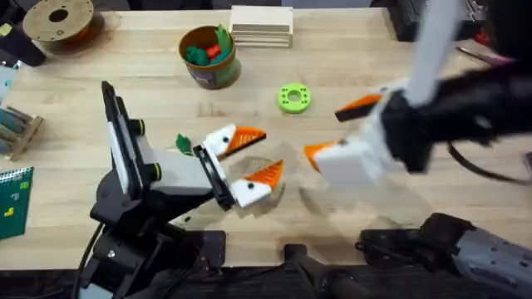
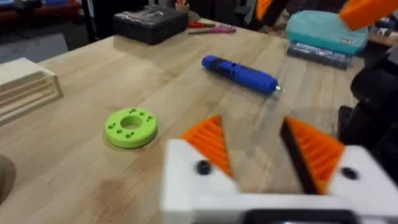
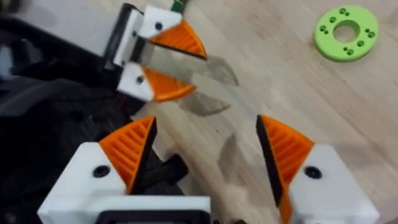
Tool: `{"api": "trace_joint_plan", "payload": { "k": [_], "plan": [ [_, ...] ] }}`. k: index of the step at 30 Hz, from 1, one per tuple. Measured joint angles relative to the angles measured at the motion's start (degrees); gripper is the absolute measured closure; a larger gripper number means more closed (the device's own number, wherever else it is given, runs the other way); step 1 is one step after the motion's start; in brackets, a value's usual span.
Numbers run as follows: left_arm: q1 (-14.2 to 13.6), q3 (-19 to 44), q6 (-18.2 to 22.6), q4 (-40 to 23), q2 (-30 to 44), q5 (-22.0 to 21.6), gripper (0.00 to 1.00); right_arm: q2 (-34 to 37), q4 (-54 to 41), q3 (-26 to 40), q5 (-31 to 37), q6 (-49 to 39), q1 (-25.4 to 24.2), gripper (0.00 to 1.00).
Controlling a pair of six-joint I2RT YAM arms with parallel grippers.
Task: Pick up the gripper from the table and insert it into the empty holder that is missing its gripper. Then pick up a screw, insert it into the mounting hole, and use the screwdriver to tighten it. Finally, clean up the table by picking up the vegetable and placing it into the bucket.
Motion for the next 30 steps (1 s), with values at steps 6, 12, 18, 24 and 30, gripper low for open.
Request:
{"api": "trace_joint_plan", "payload": {
  "k": [6,12,18,24,30],
  "plan": [
    [0.0,0.0,0.3,0.0,0.0,0.0,0.996,-9.7,0.0,-2.3,-1.7,1.9,-1.6,0.048],
    [0.0,0.0,0.3,0.0,0.0,0.0,0.996,-8.2,-0.3,-2.3,-1.6,2.8,-6.7,0.047],
    [0.0,0.0,0.3,0.0,0.0,0.0,0.996,-1.3,-5.0,-2.3,-0.6,2.8,-21.0,0.047],
    [0.0,0.0,0.3,0.0,0.0,0.0,0.996,8.3,-2.2,-2.4,0.8,-1.9,-39.6,0.047],
    [0.0,0.0,0.3,0.0,0.0,0.0,0.996,18.6,1.1,-2.4,6.7,-8.6,-52.5,0.048]
  ]
}}
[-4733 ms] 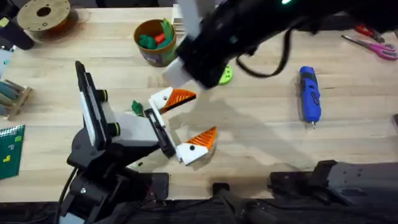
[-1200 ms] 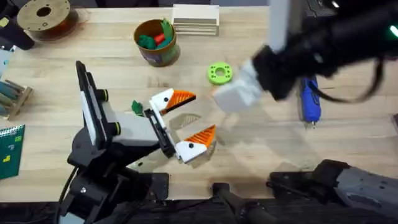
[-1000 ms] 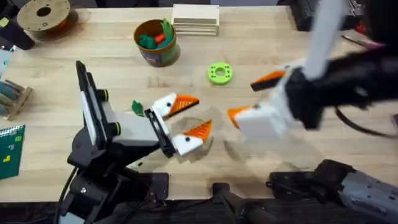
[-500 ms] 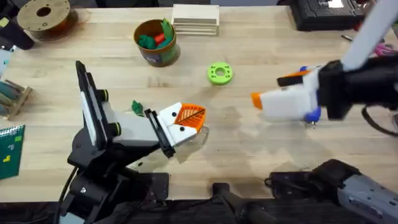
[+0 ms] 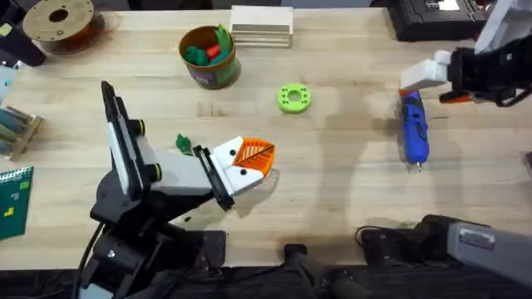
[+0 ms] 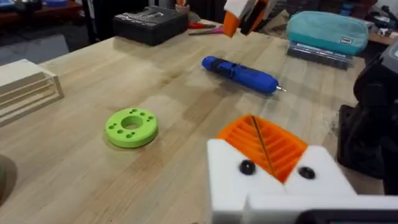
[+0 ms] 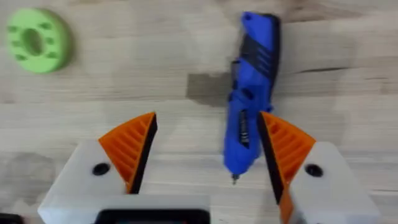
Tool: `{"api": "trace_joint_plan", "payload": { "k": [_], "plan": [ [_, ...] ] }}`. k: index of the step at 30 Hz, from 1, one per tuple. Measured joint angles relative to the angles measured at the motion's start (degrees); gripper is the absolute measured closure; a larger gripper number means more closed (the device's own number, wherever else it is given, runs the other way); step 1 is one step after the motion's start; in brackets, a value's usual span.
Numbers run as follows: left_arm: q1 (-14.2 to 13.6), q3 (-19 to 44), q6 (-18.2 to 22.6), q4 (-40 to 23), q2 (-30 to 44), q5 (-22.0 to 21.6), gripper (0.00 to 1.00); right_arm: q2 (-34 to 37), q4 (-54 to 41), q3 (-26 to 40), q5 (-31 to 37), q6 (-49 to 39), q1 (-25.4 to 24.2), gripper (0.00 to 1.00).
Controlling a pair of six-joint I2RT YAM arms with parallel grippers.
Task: Pick up the gripper from the table and insert it into the empty holder that is missing its gripper. Then pick up a screw, insert it into the mounting hole, and use the screwdriver to tighten it. Finally, clean up the table by picking up the vegetable and placing it into the bucket.
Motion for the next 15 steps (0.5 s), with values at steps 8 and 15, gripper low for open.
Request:
{"api": "trace_joint_plan", "payload": {
  "k": [8,15],
  "plan": [
    [0.0,0.0,0.0,0.0,0.0,0.0,0.996,10.9,3.4,0.0,2.6,-11.2,-4.4,0.047],
    [0.0,0.0,0.0,0.0,0.0,0.0,0.996,16.8,9.7,0.0,3.0,-15.0,-4.4,0.046]
  ]
}}
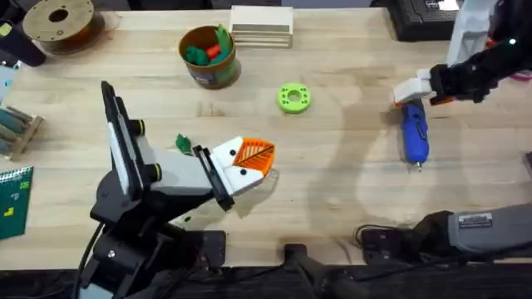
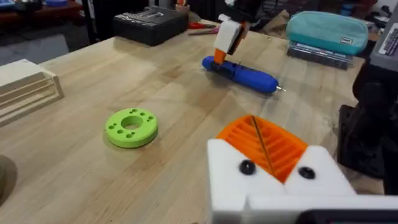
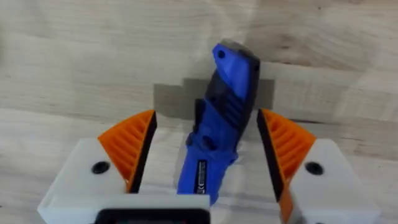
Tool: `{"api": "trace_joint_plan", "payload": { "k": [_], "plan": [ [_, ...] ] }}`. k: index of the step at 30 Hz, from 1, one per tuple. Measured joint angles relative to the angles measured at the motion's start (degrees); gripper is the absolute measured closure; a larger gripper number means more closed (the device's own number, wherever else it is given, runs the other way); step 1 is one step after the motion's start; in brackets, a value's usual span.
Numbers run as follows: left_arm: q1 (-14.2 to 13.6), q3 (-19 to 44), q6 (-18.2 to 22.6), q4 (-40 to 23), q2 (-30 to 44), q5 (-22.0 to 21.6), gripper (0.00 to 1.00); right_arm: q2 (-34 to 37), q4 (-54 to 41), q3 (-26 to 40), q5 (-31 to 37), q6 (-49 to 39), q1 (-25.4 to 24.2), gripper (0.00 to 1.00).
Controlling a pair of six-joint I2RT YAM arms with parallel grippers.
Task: Pick up the gripper from the table and insert it into the empty holder that is missing its gripper. Then pick up a screw, insert it into the mounting hole, and use the screwdriver to tighten it. Finally, clean up the table by picking up the vegetable and placing it into the bucket.
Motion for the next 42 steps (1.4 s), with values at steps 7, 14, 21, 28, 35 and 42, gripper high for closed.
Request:
{"api": "trace_joint_plan", "payload": {
  "k": [7,14,21,28,35,42],
  "plan": [
    [0.0,0.0,0.0,0.0,0.0,0.0,0.996,3.8,1.3,0.0,2.7,-0.6,-1.1,0.014],
    [0.0,0.0,0.0,0.0,0.0,0.0,0.996,8.2,4.0,0.0,3.6,-0.8,-1.5,0.012],
    [0.0,0.0,0.0,0.0,0.0,0.0,0.996,9.2,4.2,0.0,4.3,-1.1,-1.4,0.083],
    [0.0,0.0,0.0,0.0,0.0,0.0,0.996,9.7,4.7,0.5,4.2,-1.4,-1.6,0.971],
    [0.0,0.0,0.0,0.0,0.0,0.0,0.996,6.0,3.7,3.2,3.4,-1.4,-1.4,0.969],
    [0.0,0.0,0.0,0.0,0.0,0.0,0.996,-11.0,6.2,5.5,3.2,-1.6,-1.4,0.969]
  ]
}}
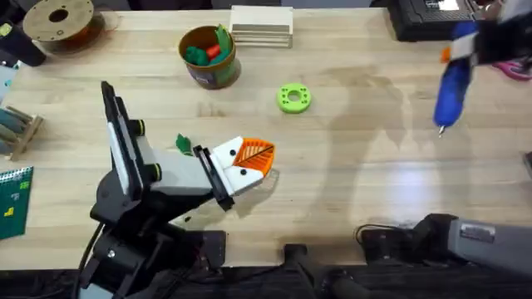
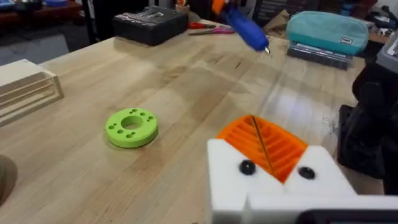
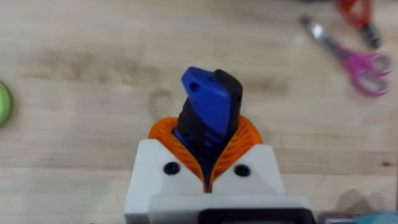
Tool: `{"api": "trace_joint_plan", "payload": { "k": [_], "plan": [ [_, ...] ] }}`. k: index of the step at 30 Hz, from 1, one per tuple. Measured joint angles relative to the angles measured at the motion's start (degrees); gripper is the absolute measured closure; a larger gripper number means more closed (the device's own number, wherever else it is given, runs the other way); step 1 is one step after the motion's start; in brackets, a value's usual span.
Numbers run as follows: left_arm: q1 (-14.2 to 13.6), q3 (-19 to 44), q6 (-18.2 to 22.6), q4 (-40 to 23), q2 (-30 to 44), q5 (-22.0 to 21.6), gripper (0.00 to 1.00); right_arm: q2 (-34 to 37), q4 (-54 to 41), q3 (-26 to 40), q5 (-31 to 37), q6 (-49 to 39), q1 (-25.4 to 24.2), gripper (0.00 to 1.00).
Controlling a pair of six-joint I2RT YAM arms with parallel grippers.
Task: Pick up the gripper from the table and insert it into the empty holder that is missing its gripper. Then pick up a screw, insert it into the mounting hole, and use the screwdriver to tighten it. Finally, clean up the table by picking up the vegetable and placing it into the bucket.
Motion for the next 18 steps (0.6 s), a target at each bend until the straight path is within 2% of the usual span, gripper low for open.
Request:
{"api": "trace_joint_plan", "payload": {
  "k": [2,3,8,13,14,15,18],
  "plan": [
    [0.0,0.0,0.0,0.0,0.0,0.0,0.996,-5.0,0.9,0.1,-0.1,-0.2,0.0,0.969],
    [0.0,0.0,0.0,0.0,0.0,0.0,0.996,-11.8,1.7,0.1,-0.2,-0.2,0.0,0.969],
    [0.0,0.0,0.0,0.0,0.0,0.0,0.996,-21.6,2.0,0.1,-4.4,-0.2,0.0,0.969],
    [0.0,0.0,0.0,0.0,0.0,0.0,0.996,-29.7,3.3,-0.3,-13.2,-0.2,0.0,0.969],
    [0.0,0.0,0.0,0.0,0.0,0.0,0.996,-31.3,4.6,-1.0,-15.2,-0.2,0.0,0.969],
    [0.0,0.0,0.0,0.0,0.0,0.0,0.996,-35.8,8.3,-4.4,-19.6,1.3,0.0,0.969],
    [0.0,0.0,0.0,0.0,0.0,0.0,0.996,-40.1,13.9,-10.4,-23.8,4.8,0.0,0.969]
  ]
}}
